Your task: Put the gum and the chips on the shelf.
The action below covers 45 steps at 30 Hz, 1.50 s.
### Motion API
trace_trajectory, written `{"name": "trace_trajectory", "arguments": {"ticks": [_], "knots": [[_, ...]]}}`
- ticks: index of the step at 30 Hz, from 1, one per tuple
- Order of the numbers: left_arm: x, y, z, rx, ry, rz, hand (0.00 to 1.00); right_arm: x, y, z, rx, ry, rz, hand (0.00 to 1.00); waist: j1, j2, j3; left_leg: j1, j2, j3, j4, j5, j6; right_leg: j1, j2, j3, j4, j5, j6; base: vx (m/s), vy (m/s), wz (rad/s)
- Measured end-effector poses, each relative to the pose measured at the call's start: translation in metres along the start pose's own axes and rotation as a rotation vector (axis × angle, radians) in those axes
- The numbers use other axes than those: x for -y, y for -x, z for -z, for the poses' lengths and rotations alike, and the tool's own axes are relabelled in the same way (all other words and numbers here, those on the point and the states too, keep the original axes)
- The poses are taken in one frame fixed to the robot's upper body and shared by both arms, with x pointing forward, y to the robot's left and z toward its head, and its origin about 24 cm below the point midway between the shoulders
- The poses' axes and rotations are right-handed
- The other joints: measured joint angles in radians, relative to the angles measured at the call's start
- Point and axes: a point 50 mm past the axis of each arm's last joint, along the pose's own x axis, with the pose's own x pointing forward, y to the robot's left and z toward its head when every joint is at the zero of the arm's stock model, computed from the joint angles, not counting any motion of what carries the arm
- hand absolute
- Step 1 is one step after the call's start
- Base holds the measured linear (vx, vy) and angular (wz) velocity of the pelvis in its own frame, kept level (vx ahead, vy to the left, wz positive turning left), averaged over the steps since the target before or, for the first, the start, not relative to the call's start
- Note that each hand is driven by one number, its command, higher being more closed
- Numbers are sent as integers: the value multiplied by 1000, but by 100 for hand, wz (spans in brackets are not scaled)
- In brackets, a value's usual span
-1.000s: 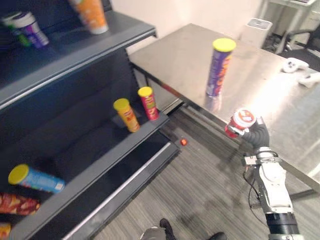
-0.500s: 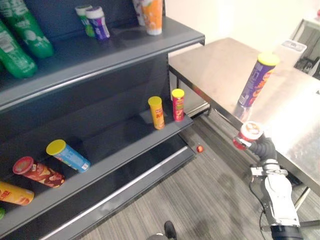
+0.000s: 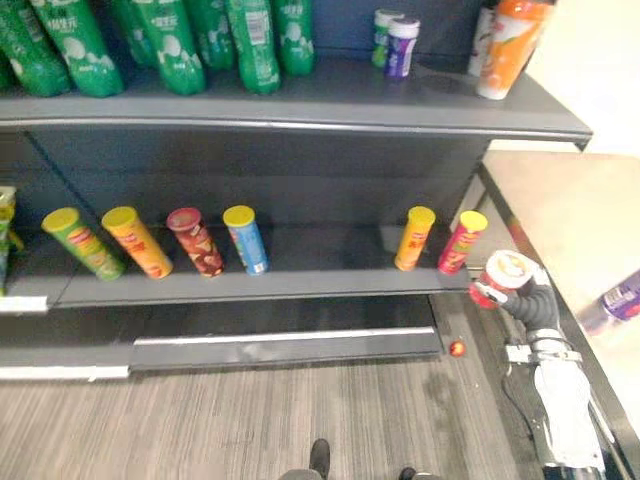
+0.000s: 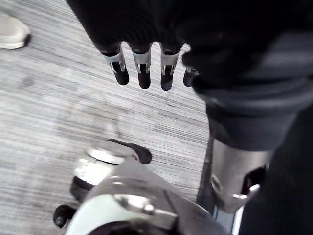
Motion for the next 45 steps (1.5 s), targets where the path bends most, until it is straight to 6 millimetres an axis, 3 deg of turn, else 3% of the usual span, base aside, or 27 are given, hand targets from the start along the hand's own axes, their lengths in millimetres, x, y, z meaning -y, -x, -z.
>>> {"name": "trace_trajectory", "arguments": {"ticks": [2, 5, 11, 17, 23, 40, 45], "knots": [[1, 1, 4, -16, 4, 3, 0, 0, 2, 5, -24, -8, -5, 100, 0, 4, 0, -26, 31, -41, -1, 8, -30, 22, 35, -56, -45, 22, -17, 91, -183, 47], [6, -1, 0, -4, 8, 13, 0, -2, 3, 11, -51, -12, -12, 100, -1, 16, 6, -27, 46, -78, -2, 9, -42, 57, 54, -105, -72, 26, -22, 107, -137, 39], [12, -4, -11, 30, 10, 30, 0, -7, 6, 13, -61, -17, -41, 100, -20, 36, 13, -22, 32, -98, -4, 5, -47, 95, 47, -140, -101, 26, -22, 69, -33, 19], [13, -4, -13, 34, 9, 33, 0, -15, 5, 13, -58, -25, -70, 100, -23, 37, 14, 7, 34, 5, -5, -23, -48, 111, 33, -100, -109, 27, -19, -22, 17, -21], [14, -5, -16, 41, 5, 37, 0, -19, -2, 8, -30, -33, -79, 100, -26, 36, 12, 19, 29, 36, -5, -27, -42, 107, 24, -77, -114, 33, -10, 21, 14, -13], [17, -5, -16, 20, -56, 78, 0, -76, -75, -87, 343, -134, -299, 100, -17, 33, 12, 50, 27, 44, -5, -27, -41, 138, 22, -77, -117, 36, -4, -9, 0, 0], [15, -6, -17, 21, -81, 79, 0, -76, -94, -109, 408, -121, -309, 100, -5, 19, 3, 47, 34, 50, -5, -17, -33, 137, 30, -69, -133, 54, -13, 7, -12, -5]]}}
